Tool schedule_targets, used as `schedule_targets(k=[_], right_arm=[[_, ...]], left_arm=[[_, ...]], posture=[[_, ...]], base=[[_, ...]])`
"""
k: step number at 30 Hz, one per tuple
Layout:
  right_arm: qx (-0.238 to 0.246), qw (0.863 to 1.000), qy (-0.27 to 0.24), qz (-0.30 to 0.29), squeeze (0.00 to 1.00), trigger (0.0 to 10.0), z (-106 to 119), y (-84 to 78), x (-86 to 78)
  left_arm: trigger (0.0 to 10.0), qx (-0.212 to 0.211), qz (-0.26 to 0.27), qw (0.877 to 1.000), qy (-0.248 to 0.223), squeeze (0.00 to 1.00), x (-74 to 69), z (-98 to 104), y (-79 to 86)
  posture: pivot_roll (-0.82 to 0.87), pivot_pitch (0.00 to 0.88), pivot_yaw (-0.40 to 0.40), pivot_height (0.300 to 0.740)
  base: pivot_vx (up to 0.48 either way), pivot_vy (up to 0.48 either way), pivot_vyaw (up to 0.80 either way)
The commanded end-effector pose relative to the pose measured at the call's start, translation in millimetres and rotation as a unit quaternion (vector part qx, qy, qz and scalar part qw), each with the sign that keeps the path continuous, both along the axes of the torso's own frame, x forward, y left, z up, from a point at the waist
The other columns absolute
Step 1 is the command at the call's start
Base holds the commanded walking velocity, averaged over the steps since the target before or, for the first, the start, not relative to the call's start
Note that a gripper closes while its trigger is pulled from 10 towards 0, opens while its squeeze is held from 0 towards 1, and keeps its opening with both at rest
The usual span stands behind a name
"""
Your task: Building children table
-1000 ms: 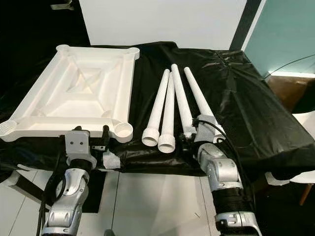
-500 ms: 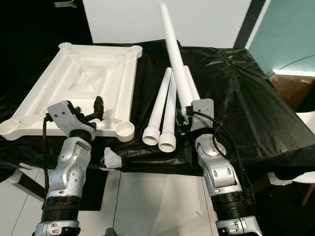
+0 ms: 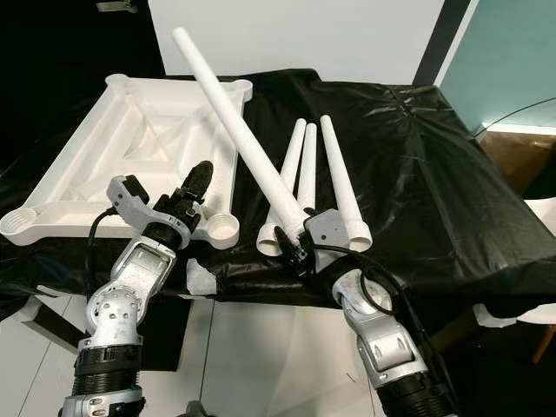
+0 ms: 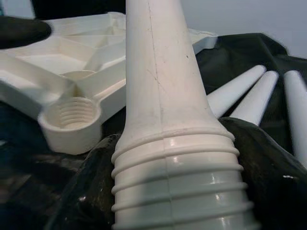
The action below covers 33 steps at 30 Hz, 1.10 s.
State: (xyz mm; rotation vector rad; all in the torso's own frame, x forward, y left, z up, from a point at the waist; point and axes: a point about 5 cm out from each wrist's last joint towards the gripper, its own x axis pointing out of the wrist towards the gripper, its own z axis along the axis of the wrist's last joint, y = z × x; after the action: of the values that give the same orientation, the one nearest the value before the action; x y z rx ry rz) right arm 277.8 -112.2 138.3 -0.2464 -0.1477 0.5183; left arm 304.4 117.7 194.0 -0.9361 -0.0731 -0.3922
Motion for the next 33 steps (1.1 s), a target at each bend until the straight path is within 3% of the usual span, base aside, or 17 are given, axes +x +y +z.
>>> schedule_targets(k=[1,2,3,4,5,7,9,23,24,25,26,27,28,29,33], right_arm=[[0.002,1.000,0.008,0.028,0.00,0.0,-4,1.8,-3.6],[0.002,1.000,0.008,0.028,0.00,0.0,-4,1.8,-3.6],[0.002,0.998,0.016,0.053,0.00,0.0,-6,4.0,-6.0],[0.002,0.998,0.016,0.053,0.00,0.0,-6,4.0,-6.0],[0.002,0.996,0.025,0.082,0.00,0.0,-7,6.2,-9.2],[0.002,0.996,0.025,0.082,0.00,0.0,-7,6.2,-9.2],[-0.003,0.990,0.039,0.134,0.00,0.0,-10,8.4,-16.6],[0.005,0.985,0.036,0.171,0.00,0.0,-14,5.2,-33.4],[0.007,0.984,0.038,0.173,0.00,0.0,-15,4.7,-35.5],[0.007,0.984,0.038,0.173,0.00,0.0,-15,4.7,-35.5],[0.007,0.985,0.038,0.170,0.00,0.0,-16,3.6,-36.7],[0.007,0.985,0.038,0.170,0.00,0.0,-16,3.6,-36.7],[0.005,0.986,0.036,0.164,0.00,4.2,-16,2.6,-36.7],[0.004,0.987,0.034,0.155,0.00,10.0,-16,1.4,-35.2],[0.001,0.991,0.029,0.132,0.00,10.0,-15,-0.5,-29.2]], left_arm=[[10.0,-0.009,-0.159,0.963,-0.216,0.00,-18.3,21,-17.5],[10.0,-0.009,-0.159,0.963,-0.216,0.00,-18.3,21,-17.5],[10.0,0.028,-0.155,0.962,-0.221,0.00,-17.9,20,-23.8],[10.0,0.028,-0.155,0.962,-0.221,0.00,-17.9,20,-23.8],[10.0,0.062,-0.143,0.965,-0.212,0.00,-14.5,17,-27.9],[10.0,0.062,-0.143,0.965,-0.212,0.00,-14.5,17,-27.9],[10.0,0.092,-0.124,0.968,-0.199,0.00,-10.4,14,-30.4],[10.0,0.125,-0.123,0.966,-0.188,0.00,-8.0,14,-36.0],[4.9,0.121,-0.117,0.967,-0.192,0.00,-8.3,14,-36.5],[4.9,0.121,-0.117,0.967,-0.192,0.00,-8.3,14,-36.5],[0.0,0.114,-0.113,0.965,-0.206,0.00,-10.4,16,-36.8],[0.0,0.114,-0.113,0.965,-0.206,0.00,-10.4,16,-36.8],[0.0,0.112,-0.109,0.964,-0.216,0.00,-12.0,18,-36.9],[0.0,0.110,-0.103,0.963,-0.221,0.00,-12.5,19,-36.6],[0.0,0.112,-0.096,0.963,-0.224,0.00,-11.6,19,-36.0]], posture=[[-0.01,0.013,-0.043,0.740],[-0.01,0.013,-0.043,0.740],[-0.01,0.011,-0.043,0.740],[-0.01,0.011,-0.043,0.740],[-0.01,0.008,-0.040,0.740],[-0.01,0.008,-0.040,0.740],[-0.01,0.004,-0.035,0.740],[-0.01,0.003,-0.024,0.740],[-0.01,0.003,-0.021,0.740],[-0.01,0.003,-0.021,0.740],[-0.02,0.003,-0.019,0.740],[-0.02,0.003,-0.019,0.740],[-0.02,0.002,-0.017,0.740],[-0.02,0.002,-0.017,0.740],[-0.02,0.002,-0.016,0.740]], base=[[0.000,0.000,0.00],[0.000,0.000,0.00],[0.000,0.000,0.00],[0.000,0.000,0.00],[0.000,0.000,0.00],[0.000,0.000,0.00],[0.000,0.000,0.00],[0.000,0.000,0.00],[0.000,0.000,0.00],[0.000,0.000,0.00],[0.000,0.000,0.00],[0.000,0.000,0.00],[0.000,0.000,0.00],[0.000,0.000,0.00],[0.000,0.000,0.00]])
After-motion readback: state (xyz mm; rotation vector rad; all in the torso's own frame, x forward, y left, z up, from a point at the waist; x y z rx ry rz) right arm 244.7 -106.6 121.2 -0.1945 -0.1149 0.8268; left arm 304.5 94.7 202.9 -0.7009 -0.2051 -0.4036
